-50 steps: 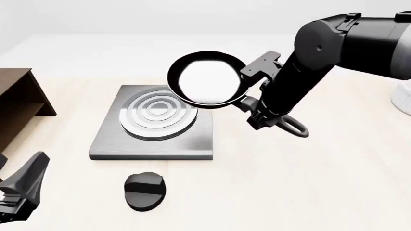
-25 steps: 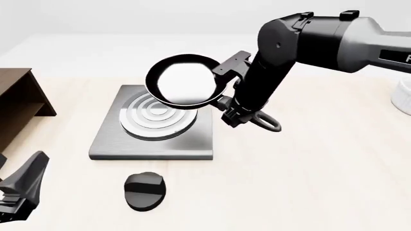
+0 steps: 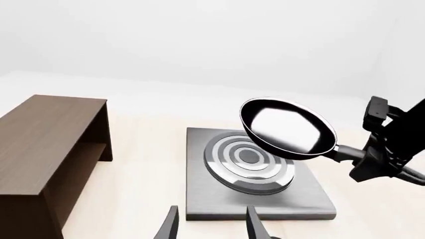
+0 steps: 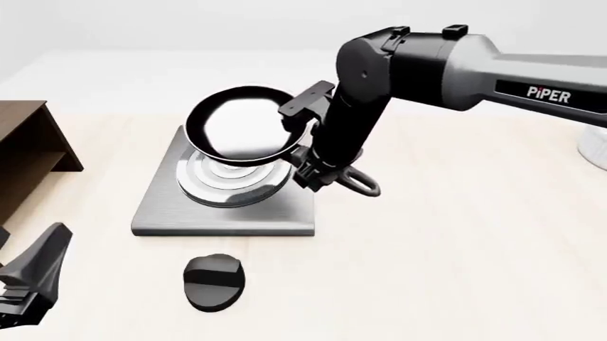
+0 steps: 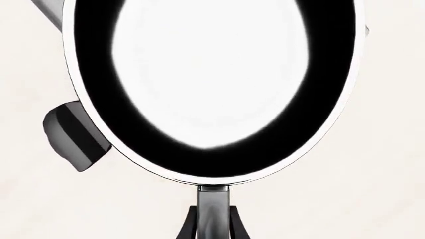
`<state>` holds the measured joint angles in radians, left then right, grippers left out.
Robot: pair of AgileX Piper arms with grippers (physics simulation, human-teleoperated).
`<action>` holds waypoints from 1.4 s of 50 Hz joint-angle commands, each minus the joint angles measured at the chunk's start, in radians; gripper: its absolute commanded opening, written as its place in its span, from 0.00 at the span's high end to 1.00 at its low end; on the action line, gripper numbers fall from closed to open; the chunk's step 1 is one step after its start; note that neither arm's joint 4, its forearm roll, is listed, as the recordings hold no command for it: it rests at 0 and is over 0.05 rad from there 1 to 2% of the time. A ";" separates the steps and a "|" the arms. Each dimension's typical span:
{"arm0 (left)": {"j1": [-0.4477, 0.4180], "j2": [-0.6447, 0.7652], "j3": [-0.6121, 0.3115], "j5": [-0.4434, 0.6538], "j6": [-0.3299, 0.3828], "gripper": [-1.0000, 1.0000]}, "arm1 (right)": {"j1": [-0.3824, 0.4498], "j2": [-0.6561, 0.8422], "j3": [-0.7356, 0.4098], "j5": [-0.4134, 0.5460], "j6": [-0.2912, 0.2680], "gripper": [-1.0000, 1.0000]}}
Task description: Turn on the stove and put the frying pan on it.
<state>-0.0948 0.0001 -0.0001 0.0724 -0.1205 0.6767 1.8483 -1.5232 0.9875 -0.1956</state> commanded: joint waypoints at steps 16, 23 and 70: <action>-0.002 0.000 0.000 -0.003 -0.002 0.00 | 0.014 0.053 -0.030 -0.047 0.027 1.00; -0.002 0.000 0.000 -0.004 -0.003 0.00 | 0.020 0.069 -0.026 -0.060 0.030 1.00; 0.000 0.000 0.000 -0.010 -0.004 0.00 | 0.025 0.166 -0.037 -0.133 0.032 1.00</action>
<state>-0.0949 0.0001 -0.0001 0.0636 -0.1250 0.6949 2.0089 -1.5364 0.8718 -0.1837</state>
